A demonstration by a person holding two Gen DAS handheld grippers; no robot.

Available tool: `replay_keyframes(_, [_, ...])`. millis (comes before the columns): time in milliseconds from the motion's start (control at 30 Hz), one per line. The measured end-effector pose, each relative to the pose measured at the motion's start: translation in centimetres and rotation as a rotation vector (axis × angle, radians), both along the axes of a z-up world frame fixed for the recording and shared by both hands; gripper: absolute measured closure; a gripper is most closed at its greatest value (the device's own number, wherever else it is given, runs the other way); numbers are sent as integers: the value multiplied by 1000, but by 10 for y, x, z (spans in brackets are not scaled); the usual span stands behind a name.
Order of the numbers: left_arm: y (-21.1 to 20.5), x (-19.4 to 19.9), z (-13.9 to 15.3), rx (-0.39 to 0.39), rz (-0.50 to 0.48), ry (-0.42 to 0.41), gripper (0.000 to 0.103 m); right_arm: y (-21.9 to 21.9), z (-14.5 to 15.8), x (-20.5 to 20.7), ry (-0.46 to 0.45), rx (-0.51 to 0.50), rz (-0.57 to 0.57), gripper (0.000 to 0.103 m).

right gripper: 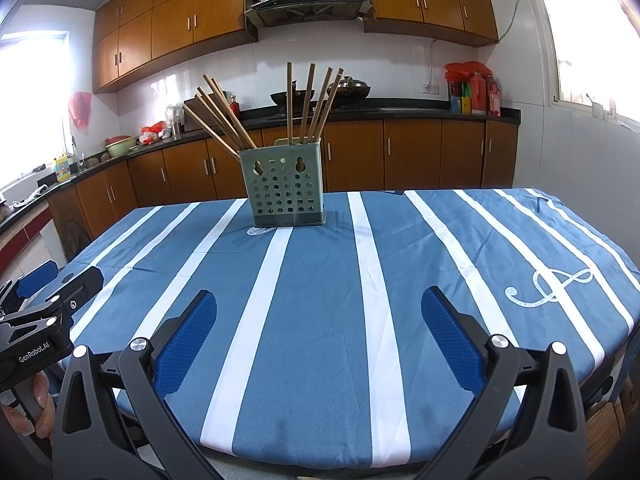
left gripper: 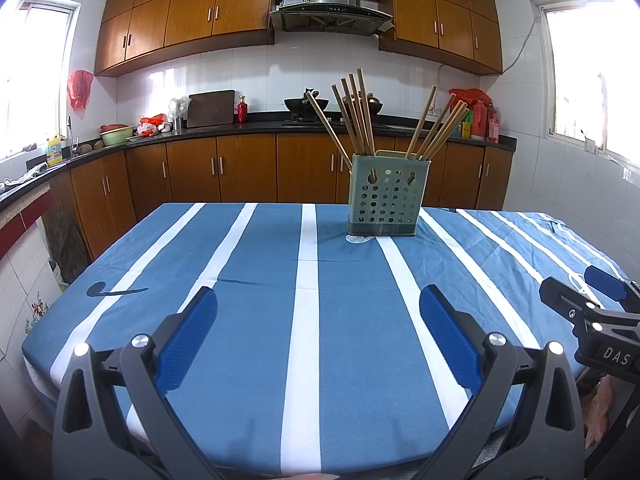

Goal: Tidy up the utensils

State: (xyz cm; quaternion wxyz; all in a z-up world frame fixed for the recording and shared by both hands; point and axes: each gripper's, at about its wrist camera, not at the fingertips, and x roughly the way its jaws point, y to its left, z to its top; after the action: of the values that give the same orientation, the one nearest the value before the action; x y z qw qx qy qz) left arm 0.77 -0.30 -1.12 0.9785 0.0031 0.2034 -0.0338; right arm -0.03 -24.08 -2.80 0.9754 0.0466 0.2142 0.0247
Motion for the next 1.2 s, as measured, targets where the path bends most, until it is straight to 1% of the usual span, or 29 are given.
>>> replay_keyframes(667, [-1,0,-3,-2,-1,5,4,1,1,0,2,1,-1,2])
replay_keyframes(1200, [0,1,-3,-4,3,4,4,7,-4,-3,10,8,-2,2])
